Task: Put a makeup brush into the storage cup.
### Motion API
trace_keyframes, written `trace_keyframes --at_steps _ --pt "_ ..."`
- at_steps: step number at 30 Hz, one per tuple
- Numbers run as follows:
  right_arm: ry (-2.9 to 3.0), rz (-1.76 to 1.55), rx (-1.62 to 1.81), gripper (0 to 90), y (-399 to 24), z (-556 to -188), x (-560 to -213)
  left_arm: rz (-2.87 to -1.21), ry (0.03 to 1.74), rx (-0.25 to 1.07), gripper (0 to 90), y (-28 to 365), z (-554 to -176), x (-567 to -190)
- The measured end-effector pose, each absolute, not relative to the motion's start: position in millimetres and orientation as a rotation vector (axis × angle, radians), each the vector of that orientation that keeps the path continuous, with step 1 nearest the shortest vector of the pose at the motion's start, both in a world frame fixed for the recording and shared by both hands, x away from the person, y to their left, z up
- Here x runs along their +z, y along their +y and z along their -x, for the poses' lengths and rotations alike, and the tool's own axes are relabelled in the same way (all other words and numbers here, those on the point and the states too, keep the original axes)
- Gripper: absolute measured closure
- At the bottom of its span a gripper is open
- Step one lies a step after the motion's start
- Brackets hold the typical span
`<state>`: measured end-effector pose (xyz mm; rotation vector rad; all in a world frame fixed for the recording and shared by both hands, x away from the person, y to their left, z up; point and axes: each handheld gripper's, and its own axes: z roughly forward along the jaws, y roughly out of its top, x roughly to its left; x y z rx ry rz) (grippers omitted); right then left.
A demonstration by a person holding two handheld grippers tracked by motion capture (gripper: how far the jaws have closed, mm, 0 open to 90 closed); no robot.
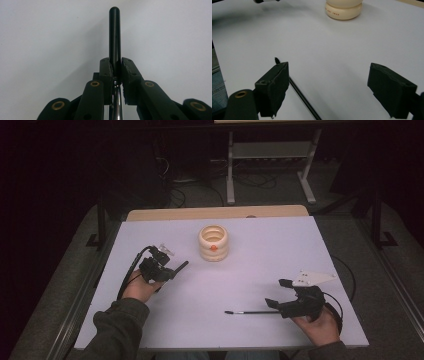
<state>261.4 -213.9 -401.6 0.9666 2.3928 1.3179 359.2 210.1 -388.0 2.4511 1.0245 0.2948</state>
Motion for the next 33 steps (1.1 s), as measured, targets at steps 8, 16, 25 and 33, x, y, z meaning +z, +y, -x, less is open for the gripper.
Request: trace_keyframes --at_steps 8,16,25,33 --pt "2.433 -0.919 1.300 16.7 -207 -260 -399 -2.507 0.910 0.286 79.6 209 -344 -384" --pt "2.511 -0.839 1.319 17.9 -194 -262 -385 -2.512 0.796 0.266 79.6 209 -328 -372" --pt "2.641 -0.640 1.272 21.2 -156 -269 -364 -2.525 0.598 0.254 79.6 192 -305 -364" --pt "2.766 -0.492 1.208 21.8 -125 -283 -356 -2.530 0.450 0.217 79.6 180 -291 -356"
